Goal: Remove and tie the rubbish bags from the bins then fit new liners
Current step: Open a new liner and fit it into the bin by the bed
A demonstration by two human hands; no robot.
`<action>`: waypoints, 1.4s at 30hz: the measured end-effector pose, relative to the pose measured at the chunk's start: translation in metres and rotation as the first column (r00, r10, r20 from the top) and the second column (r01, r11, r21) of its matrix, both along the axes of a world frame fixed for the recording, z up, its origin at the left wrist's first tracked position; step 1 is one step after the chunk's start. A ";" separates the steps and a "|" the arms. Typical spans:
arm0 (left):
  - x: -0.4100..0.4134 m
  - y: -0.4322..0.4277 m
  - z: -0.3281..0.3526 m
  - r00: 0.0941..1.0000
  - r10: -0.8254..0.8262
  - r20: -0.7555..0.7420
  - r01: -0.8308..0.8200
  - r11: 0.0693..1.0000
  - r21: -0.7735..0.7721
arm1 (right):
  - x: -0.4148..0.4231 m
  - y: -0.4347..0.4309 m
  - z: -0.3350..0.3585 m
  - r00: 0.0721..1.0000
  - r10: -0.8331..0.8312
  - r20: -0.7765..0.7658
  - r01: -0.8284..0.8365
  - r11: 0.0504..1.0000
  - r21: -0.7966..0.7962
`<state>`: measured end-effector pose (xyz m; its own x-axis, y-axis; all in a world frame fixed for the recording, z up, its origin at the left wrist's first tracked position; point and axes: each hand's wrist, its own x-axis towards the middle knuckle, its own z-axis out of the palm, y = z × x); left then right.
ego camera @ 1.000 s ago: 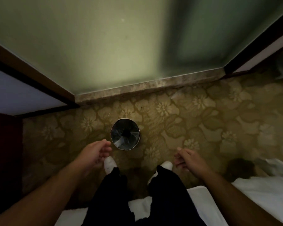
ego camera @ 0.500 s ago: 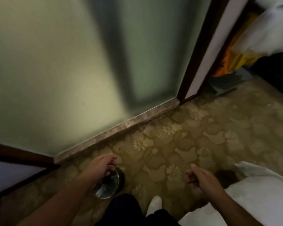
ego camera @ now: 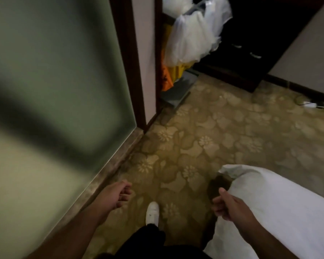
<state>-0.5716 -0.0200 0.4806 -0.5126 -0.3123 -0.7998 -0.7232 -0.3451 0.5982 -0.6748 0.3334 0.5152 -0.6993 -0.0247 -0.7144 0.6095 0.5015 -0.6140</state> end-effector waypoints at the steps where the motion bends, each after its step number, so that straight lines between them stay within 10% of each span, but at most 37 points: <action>1: -0.020 -0.006 -0.002 1.000 -0.015 0.009 0.015 1.000 0.000 | -0.011 -0.002 0.002 1.000 -0.006 -0.013 0.006 1.000 0.008; 14: -0.215 -0.028 -0.001 0.963 -0.263 0.054 0.264 0.965 -0.014 | -0.125 -0.005 0.006 0.983 -0.174 -0.063 0.175 0.985 0.005; 42: -0.640 -0.027 0.006 0.967 -0.252 -0.020 0.253 0.967 0.023 | -0.561 -0.021 0.007 0.993 -0.106 -0.059 0.107 0.994 0.008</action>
<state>-1.2112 -0.0473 0.4865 -0.5854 -0.1512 -0.7965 -0.7790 -0.1675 0.6043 -1.2357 0.3119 0.5221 -0.7381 0.0598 -0.6720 0.6231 0.4425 -0.6449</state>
